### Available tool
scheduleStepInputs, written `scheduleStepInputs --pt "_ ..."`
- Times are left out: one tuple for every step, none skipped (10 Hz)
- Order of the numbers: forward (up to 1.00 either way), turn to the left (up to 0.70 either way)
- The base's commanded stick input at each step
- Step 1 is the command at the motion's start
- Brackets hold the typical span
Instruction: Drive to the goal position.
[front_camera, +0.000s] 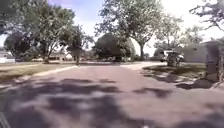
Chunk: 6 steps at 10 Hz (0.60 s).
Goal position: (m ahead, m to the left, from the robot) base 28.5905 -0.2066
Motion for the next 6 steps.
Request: scheduleStepInputs --pt "0.69 -0.35" --pt "0.69 -0.35" --pt "0.69 -0.07" --pt "0.69 0.03" --pt "0.69 0.03" --pt "0.69 0.03"
